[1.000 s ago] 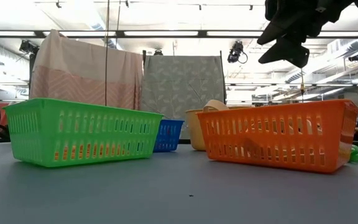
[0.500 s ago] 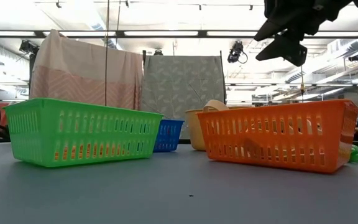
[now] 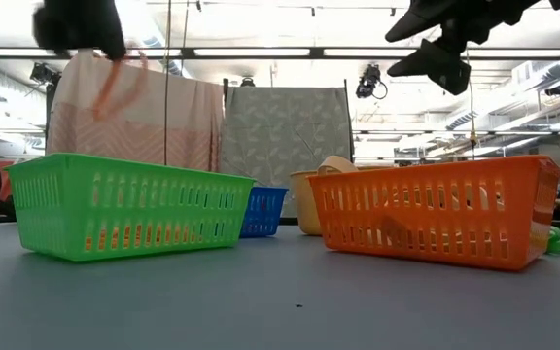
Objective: Sort rubber bands into baskets
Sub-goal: Put the orange rubber band into the green bin
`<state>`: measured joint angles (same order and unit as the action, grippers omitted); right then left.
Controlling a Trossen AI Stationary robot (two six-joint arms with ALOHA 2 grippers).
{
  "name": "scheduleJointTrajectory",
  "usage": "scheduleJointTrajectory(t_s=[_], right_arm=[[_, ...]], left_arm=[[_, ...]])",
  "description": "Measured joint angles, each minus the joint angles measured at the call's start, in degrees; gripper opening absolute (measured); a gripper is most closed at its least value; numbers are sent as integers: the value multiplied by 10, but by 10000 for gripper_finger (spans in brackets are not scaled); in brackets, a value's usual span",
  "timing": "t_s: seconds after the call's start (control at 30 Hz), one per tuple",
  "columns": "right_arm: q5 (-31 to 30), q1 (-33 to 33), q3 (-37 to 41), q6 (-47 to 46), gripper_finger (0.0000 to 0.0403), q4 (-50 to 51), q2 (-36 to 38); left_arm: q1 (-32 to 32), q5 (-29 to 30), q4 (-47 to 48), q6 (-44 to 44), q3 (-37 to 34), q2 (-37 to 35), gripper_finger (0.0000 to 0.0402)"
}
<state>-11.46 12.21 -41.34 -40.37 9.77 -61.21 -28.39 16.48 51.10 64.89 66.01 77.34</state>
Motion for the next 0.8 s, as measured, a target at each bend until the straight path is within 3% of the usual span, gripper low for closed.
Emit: scheduleJointTrajectory(t_s=[0.27,0.53,0.8], right_arm=[[0,0,0,0,216,-1,0],[0,0,0,0,216,3,0],[0,0,0,15,216,4,0]], left_arm=[[43,-63,-41,-38,-27,75,0],[44,-70,-183,-46,-27,141,20],[55,-69,-139,-43,-27,153,77]])
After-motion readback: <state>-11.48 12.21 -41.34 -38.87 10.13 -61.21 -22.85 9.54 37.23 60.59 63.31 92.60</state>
